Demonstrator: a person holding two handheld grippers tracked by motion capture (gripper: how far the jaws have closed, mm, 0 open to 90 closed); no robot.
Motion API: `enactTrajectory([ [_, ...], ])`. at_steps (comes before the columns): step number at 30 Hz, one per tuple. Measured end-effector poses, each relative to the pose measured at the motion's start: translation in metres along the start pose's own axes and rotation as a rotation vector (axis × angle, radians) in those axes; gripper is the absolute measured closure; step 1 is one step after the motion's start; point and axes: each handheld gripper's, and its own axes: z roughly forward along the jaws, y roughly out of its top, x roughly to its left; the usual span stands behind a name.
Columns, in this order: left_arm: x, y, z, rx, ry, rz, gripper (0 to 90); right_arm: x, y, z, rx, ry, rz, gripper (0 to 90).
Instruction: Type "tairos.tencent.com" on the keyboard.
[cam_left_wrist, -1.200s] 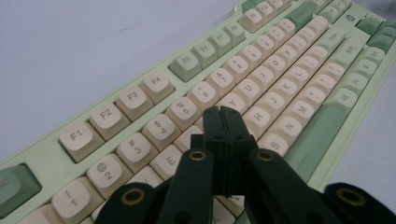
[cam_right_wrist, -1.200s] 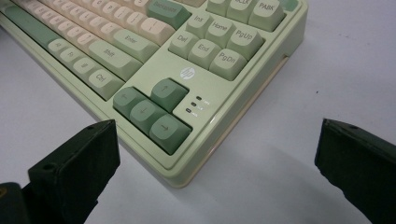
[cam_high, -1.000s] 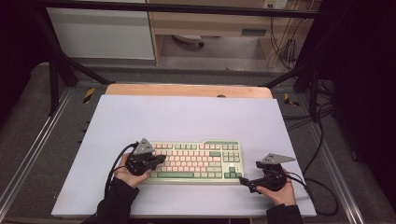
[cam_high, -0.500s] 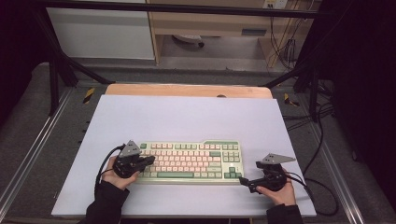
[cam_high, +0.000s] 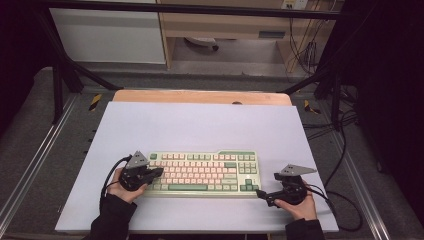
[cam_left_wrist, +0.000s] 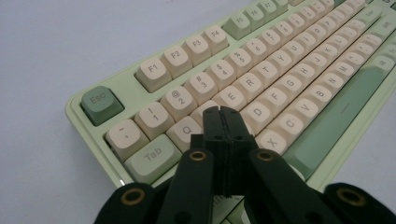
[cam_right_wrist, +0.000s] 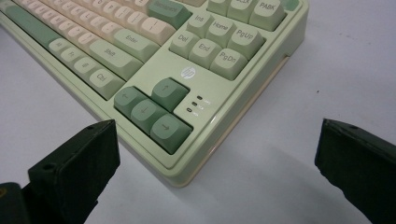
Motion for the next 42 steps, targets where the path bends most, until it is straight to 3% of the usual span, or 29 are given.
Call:
enactTrajectory([
  [10,0.0,-0.004,0.003,0.018,0.006,0.013,89.9,0.0,0.0,-0.001,0.005,-0.017,-0.004,0.7],
  [24,0.001,-0.005,-0.009,-0.018,0.003,0.001,89.9,0.004,0.005,-0.003,-0.02,-0.008,-0.015,4.5],
  [28,-0.001,-0.007,-0.011,-0.017,-0.006,0.01,89.9,0.008,0.009,-0.005,-0.034,-0.004,-0.034,10.4],
  [42,-0.001,-0.011,-0.017,-0.03,-0.011,0.006,89.9,0.029,0.028,0.007,-0.047,0.059,-0.08,47.7],
])
